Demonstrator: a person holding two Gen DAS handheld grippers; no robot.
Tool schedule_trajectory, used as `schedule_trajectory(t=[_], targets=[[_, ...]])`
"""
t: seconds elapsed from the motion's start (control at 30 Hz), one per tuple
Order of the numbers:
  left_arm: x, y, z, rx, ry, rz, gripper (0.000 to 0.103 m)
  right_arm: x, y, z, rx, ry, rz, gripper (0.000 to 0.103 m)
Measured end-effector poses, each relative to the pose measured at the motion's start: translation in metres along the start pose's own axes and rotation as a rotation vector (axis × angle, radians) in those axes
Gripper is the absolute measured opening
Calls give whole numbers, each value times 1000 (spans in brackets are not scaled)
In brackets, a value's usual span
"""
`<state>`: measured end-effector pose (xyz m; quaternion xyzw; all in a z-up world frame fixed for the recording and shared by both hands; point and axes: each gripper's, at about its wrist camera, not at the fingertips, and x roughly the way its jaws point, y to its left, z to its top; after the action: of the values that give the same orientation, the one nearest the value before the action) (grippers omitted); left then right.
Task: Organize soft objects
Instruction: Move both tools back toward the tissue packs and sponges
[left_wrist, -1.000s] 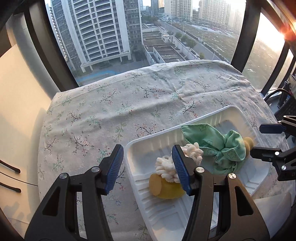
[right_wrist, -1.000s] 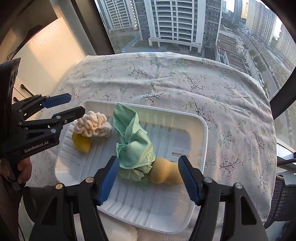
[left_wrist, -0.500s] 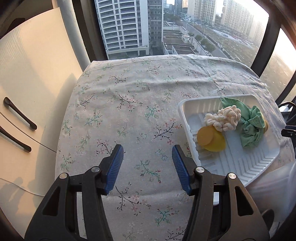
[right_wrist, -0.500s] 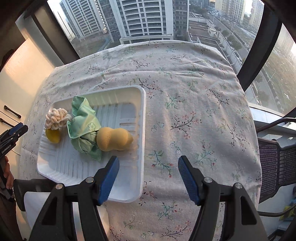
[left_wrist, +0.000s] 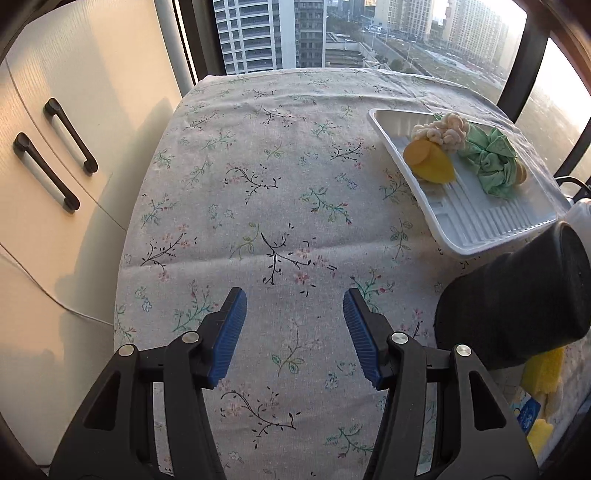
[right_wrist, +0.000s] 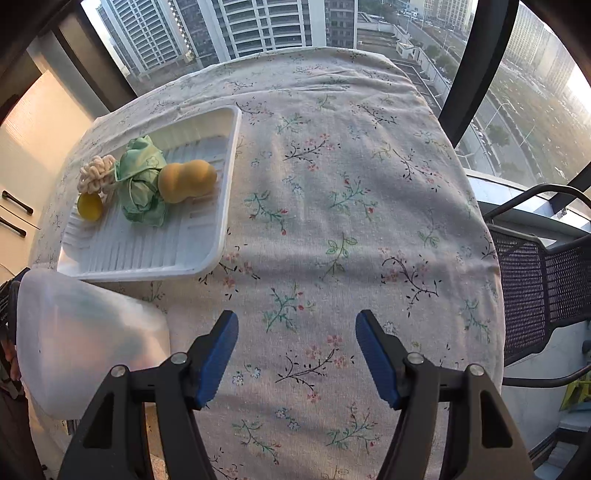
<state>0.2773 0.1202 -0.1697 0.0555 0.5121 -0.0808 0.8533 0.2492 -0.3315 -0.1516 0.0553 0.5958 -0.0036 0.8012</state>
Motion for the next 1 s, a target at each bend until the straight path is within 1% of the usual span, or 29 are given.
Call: schedule_trajectory(t=[0.1, 0.27, 0.5, 0.6, 0.73, 0.9, 1.0], targets=[[-7, 0, -24, 9, 11, -15, 53, -4, -1, -22, 5, 17, 17, 69], [-19, 1, -60, 30, 18, -14, 53, -11, 4, -62, -1, 33, 66, 69], [-35, 11, -105, 6, 29, -75, 53, -16, 17, -110, -25, 38, 87, 69], [-42, 11, -125, 23, 34, -68, 53, -17, 24, -130, -43, 52, 100, 69], [-54, 0, -150, 63, 27, -55, 53, -20, 39, -157, -87, 56, 83, 69], [-72, -19, -173, 85, 11, -88, 53, -25, 62, -186, -135, 45, 110, 69], [-86, -35, -180, 106, -22, -85, 53, -32, 82, -203, -185, 23, 128, 69]])
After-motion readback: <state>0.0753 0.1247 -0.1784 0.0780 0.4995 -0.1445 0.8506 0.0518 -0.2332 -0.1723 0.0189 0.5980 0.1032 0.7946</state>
